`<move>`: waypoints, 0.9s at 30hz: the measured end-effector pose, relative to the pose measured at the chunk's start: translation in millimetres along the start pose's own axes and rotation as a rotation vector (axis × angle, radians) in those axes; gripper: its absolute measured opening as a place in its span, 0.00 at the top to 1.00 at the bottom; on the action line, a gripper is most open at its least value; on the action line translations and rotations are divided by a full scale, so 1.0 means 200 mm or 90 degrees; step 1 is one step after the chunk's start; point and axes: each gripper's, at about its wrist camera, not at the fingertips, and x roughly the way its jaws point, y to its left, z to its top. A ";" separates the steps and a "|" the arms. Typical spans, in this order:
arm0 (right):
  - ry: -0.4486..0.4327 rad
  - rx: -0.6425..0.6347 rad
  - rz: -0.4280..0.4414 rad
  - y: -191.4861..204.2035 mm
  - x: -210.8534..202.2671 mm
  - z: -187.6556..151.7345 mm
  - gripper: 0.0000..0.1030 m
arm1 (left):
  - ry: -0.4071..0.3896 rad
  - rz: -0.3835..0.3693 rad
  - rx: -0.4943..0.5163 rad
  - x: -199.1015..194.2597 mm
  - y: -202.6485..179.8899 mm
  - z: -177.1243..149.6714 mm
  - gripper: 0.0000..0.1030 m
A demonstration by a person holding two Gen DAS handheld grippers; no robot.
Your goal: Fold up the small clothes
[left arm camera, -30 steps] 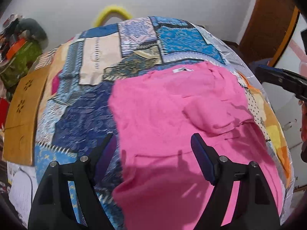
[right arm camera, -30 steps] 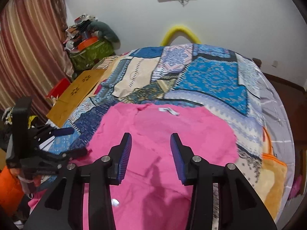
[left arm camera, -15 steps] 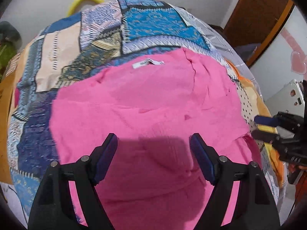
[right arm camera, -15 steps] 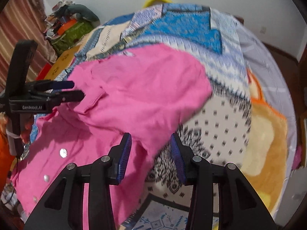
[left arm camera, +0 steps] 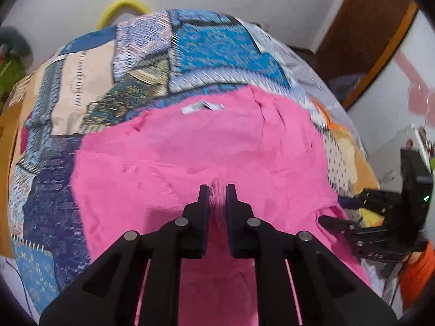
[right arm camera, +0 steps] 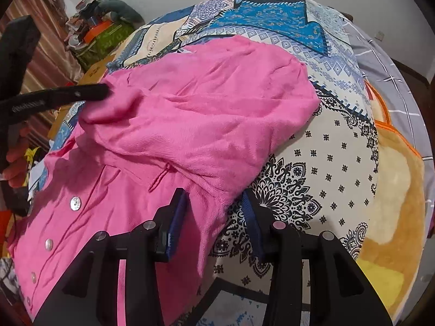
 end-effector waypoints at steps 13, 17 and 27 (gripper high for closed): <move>-0.004 0.005 -0.008 0.01 0.00 -0.01 0.63 | 0.005 0.099 -0.100 -0.11 0.40 -0.17 0.90; -0.004 0.006 -0.013 0.02 0.00 -0.01 0.63 | 0.022 0.090 -0.116 -0.09 0.46 -0.24 0.89; -0.031 -0.035 -0.061 0.09 -0.01 0.03 0.63 | 0.041 0.041 -0.049 0.03 0.32 -0.25 0.51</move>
